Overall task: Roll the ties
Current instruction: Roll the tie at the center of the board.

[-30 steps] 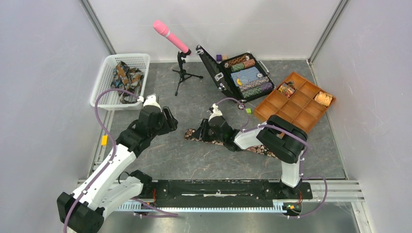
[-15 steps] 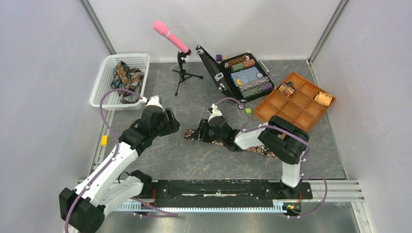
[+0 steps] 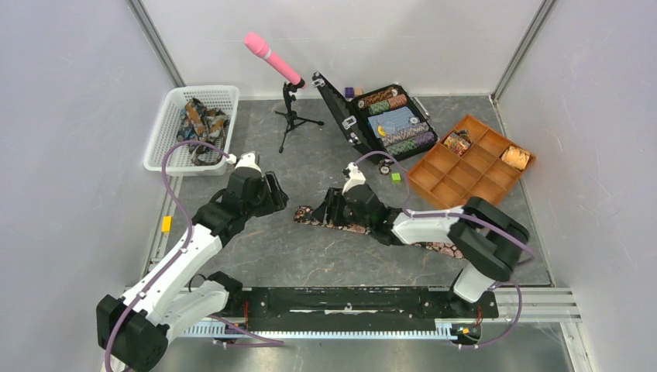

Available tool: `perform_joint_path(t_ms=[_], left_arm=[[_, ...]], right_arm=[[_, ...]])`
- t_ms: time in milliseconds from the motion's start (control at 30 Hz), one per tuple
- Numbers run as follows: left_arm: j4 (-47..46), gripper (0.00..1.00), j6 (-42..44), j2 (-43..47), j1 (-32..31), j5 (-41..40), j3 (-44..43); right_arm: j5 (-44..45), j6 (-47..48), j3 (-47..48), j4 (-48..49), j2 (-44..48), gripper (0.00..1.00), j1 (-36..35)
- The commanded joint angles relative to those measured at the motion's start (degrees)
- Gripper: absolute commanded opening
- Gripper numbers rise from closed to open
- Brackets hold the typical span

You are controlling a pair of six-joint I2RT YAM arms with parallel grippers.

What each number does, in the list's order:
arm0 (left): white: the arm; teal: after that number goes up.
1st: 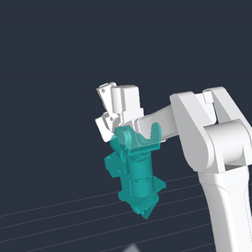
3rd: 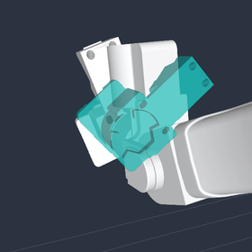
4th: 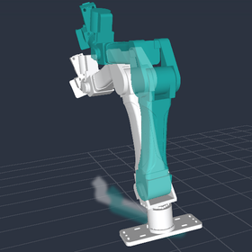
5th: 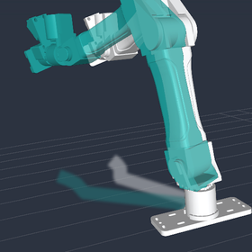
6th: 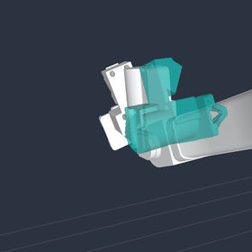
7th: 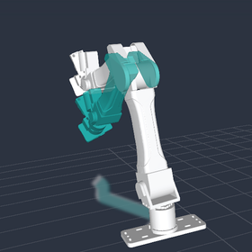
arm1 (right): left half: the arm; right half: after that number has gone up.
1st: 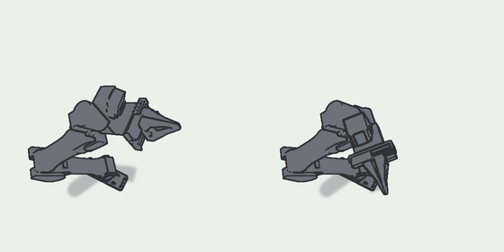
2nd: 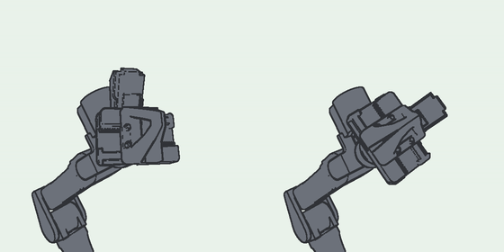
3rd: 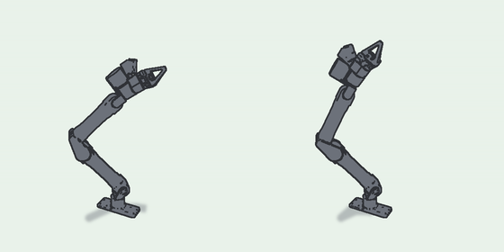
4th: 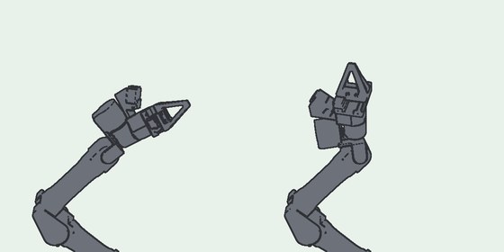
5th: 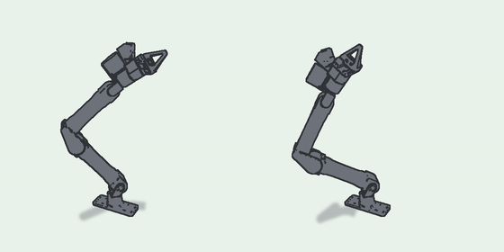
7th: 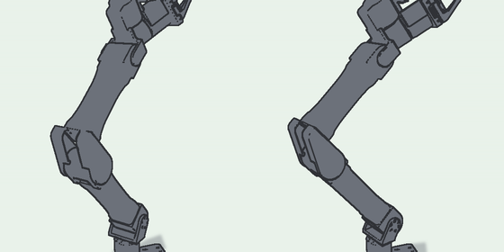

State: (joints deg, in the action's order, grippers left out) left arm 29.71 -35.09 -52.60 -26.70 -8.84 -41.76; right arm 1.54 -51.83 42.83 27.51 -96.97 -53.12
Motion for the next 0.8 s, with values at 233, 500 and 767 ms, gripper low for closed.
perform_joint_path(t_ms=[233,500,767], left_arm=[[-3.55,0.67,1.02,-2.33,0.32,1.14,0.13],[-3.52,0.67,1.34,-2.85,0.38,0.93,-0.52],[-3.79,0.67,0.97,-3.37,0.37,1.52,-0.44]], right_arm=[[14.66,8.77,-9.85,-25.65,23.77,0.62,5.38],[18.33,15.27,-12.44,-42.44,31.87,0.57,12.1],[16.42,16.11,-12.86,-43.59,29.32,0.48,13.63]])
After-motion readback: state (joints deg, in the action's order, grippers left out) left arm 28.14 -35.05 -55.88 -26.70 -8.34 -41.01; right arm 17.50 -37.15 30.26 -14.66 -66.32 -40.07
